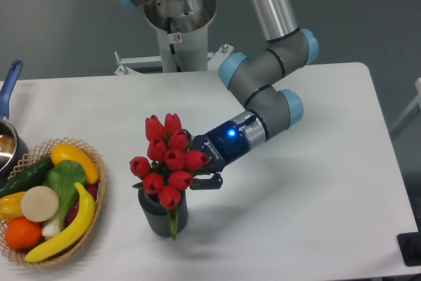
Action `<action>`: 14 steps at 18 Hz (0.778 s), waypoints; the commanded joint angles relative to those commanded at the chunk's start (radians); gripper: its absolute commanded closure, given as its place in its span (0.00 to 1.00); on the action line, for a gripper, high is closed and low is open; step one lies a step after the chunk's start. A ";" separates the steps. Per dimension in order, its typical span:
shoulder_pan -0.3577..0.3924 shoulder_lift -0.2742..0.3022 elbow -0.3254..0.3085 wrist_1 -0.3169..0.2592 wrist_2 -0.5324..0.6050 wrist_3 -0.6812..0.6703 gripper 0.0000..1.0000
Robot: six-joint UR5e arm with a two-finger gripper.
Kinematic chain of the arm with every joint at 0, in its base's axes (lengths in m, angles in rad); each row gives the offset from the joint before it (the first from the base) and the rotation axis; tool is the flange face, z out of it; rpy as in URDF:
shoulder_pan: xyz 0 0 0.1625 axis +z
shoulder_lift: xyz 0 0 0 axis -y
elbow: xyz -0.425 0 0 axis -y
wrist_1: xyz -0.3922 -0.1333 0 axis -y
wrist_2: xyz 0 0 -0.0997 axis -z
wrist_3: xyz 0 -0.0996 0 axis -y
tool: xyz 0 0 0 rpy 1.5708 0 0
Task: Insert the flowers into the vase
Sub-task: 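Lower the tulip stems deeper into the black vase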
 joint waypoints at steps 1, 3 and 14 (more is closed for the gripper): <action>0.000 0.000 -0.002 0.002 0.000 0.000 0.71; 0.000 -0.002 -0.005 0.002 0.005 -0.002 0.71; 0.000 -0.031 0.008 0.002 0.014 0.000 0.70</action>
